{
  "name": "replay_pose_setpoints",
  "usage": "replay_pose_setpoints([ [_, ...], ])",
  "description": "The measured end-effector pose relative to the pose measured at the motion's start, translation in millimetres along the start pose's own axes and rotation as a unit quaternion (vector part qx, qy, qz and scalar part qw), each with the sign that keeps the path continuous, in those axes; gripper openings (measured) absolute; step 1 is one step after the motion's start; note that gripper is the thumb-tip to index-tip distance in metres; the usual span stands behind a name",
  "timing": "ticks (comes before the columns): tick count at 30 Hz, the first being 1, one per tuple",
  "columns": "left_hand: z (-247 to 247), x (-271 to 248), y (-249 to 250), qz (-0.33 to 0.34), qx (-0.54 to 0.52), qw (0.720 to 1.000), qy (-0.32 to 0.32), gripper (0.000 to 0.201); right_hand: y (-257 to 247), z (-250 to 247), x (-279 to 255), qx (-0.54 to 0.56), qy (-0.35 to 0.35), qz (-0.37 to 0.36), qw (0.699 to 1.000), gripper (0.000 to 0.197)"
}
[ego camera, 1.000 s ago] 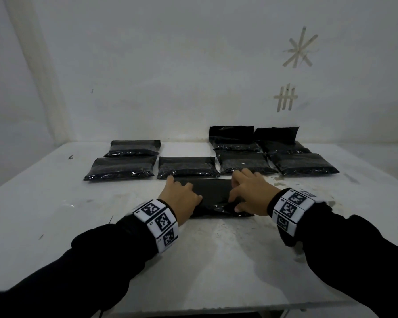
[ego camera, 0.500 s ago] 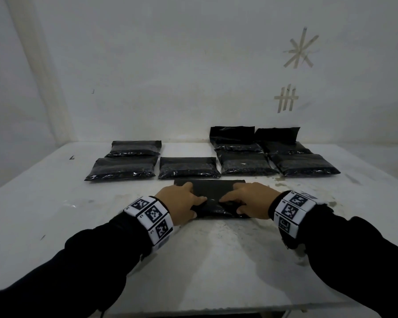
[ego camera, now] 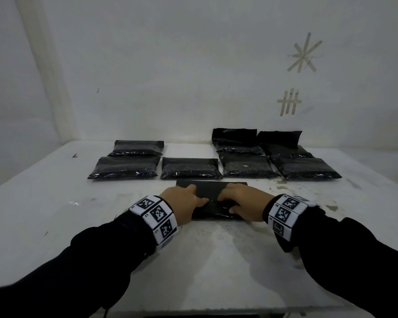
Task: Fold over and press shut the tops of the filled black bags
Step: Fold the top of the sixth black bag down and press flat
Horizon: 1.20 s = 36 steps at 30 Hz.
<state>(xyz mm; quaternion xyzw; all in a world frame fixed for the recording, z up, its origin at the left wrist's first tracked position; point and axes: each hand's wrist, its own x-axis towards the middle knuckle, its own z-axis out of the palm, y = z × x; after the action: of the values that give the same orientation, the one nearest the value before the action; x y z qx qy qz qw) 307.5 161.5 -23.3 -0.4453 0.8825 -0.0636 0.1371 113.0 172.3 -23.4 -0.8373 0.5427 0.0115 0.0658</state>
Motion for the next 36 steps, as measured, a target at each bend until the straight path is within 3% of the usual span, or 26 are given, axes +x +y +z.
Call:
replay_pose_setpoints([
  [3, 3.8, -1.0, -2.0, 0.002, -0.01, 1.0, 0.001, 0.06, 0.5, 3.2, 1.2, -0.017, -0.004, -0.013, 1.0, 0.052],
  [11, 10.9, -0.2, -6.7, 0.011, -0.035, 0.999, -0.015, 0.063, -7.6, 7.0, 1.8, -0.137, 0.018, -0.043, 0.989, 0.052],
  [18, 8.7, -1.7, -6.8, 0.012, -0.061, 0.998, -0.018, 0.065, -14.5, -0.8, 2.7, -0.029, -0.015, -0.038, 0.999, 0.063],
  [22, 2.2, -1.9, -10.5, 0.007, -0.098, 0.995, -0.034, 0.051, -16.3, 2.3, 6.2, -0.026, -0.018, -0.039, 0.999, 0.059],
  [28, 5.7, -3.0, -14.9, 0.013, -0.091, 0.995, -0.034, 0.058, -17.8, 4.0, 10.1, -0.075, 0.014, -0.027, 0.997, 0.045],
  [36, 0.9, -2.2, -21.7, 0.02, -0.141, 0.989, -0.03, 0.058, -17.2, 6.1, 16.2, -0.019, -0.017, -0.036, 0.999, 0.059],
])
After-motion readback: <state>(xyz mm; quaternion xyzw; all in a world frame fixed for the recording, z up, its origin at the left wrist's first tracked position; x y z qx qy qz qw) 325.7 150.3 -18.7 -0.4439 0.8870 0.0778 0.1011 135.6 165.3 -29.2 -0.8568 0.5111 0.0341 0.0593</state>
